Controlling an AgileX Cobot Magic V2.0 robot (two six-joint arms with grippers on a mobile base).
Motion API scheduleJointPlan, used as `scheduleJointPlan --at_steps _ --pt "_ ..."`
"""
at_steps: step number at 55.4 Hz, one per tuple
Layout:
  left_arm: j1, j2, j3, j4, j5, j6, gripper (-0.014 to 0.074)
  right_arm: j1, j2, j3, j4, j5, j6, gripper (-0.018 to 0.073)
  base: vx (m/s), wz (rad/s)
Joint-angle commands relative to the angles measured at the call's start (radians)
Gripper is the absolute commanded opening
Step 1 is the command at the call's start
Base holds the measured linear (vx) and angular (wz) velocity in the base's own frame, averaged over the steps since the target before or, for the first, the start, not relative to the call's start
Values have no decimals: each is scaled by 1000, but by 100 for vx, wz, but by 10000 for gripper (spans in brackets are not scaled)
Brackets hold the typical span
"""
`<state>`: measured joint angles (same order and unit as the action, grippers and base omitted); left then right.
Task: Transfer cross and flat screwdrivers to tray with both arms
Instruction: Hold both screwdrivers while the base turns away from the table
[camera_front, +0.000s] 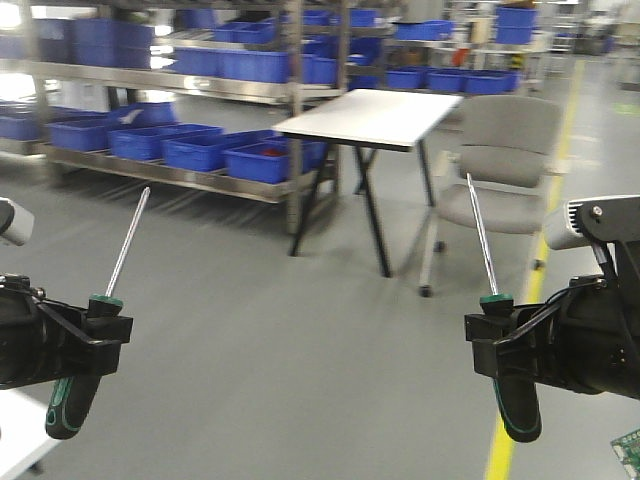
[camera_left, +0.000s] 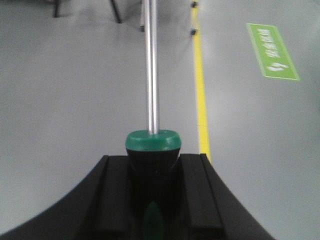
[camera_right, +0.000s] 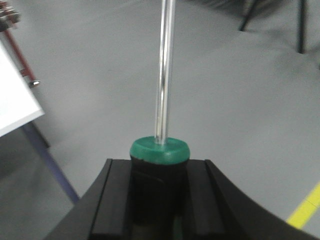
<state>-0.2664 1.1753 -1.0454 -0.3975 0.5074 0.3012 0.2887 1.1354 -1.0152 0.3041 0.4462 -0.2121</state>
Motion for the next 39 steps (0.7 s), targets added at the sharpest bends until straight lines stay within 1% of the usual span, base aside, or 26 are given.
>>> scheduleJointPlan --at_steps 1,8,17,39 --pt "-5 -25 -31 -20 -80 -11 3 0 -24 -32 5 -87 -5 -8 5 -72" --pt "-5 -25 -31 -20 -80 -11 3 0 -24 -32 5 -86 -5 -8 8 -66" --pt "-5 -25 -31 -20 -80 -11 3 0 -24 -32 5 -86 -5 -8 12 -48" --pt "-5 -25 -31 -20 -80 -11 3 0 -24 -32 5 -86 -5 -8 19 -34"
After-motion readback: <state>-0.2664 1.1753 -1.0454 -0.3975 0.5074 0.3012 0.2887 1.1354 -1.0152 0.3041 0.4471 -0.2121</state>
